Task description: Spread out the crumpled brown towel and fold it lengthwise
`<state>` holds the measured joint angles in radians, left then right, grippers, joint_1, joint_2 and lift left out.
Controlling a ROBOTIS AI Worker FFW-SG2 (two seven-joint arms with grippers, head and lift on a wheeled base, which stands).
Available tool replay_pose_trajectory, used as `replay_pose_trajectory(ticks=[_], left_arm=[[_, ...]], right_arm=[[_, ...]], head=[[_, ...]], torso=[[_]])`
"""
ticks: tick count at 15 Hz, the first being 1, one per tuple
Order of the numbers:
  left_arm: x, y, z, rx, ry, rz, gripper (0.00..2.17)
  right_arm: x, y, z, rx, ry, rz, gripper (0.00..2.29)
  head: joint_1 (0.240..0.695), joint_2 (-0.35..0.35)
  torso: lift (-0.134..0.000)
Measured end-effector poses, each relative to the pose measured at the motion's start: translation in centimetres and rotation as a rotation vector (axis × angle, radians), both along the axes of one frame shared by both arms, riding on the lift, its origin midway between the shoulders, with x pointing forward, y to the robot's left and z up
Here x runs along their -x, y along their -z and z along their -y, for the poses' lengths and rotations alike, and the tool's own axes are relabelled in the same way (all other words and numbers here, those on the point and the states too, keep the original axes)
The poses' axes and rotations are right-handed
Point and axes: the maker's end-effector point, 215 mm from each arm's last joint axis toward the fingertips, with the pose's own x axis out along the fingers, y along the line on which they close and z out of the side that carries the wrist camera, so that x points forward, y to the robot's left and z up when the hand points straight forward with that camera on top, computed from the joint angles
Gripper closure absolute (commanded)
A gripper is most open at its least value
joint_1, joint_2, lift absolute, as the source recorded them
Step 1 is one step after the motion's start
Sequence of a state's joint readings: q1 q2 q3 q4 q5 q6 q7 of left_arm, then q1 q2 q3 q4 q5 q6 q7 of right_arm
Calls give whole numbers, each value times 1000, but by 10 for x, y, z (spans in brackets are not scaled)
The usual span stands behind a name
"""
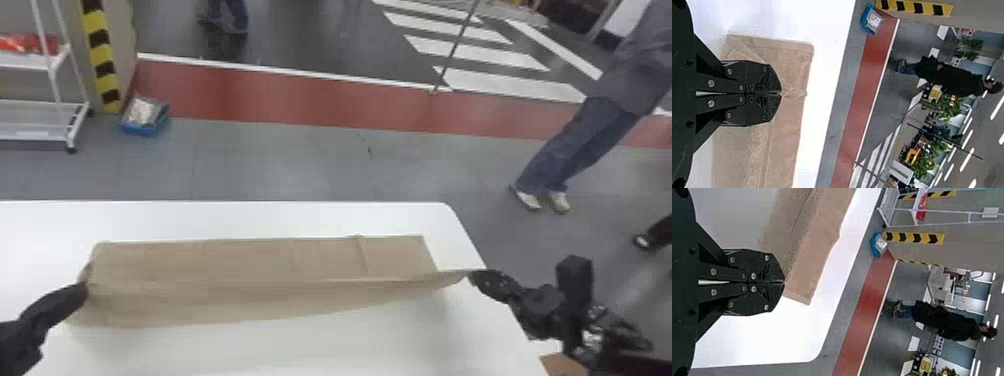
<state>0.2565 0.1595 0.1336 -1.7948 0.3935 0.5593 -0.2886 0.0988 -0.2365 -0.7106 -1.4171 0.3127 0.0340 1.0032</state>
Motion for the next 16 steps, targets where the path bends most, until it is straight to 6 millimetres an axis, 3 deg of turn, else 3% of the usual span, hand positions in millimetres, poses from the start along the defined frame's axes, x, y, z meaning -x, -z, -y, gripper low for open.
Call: replay_pose_trajectory(ticks=[7,12,16], left_arm=[[35,18,-8,-2,-24,9,1673],[61,30,-9,-4,-41,14,1673],[82,24,-11,5,-48,12,1666]], right_arm=[[30,23,-11,-2,-28,-33,1595],[41,37,-15,11,-40,-47,1595],[55,39,-11,2,-36,-54,1595]], head=[[695,-331],[695,-339],[695,-350]], torso=[[0],[0],[0]])
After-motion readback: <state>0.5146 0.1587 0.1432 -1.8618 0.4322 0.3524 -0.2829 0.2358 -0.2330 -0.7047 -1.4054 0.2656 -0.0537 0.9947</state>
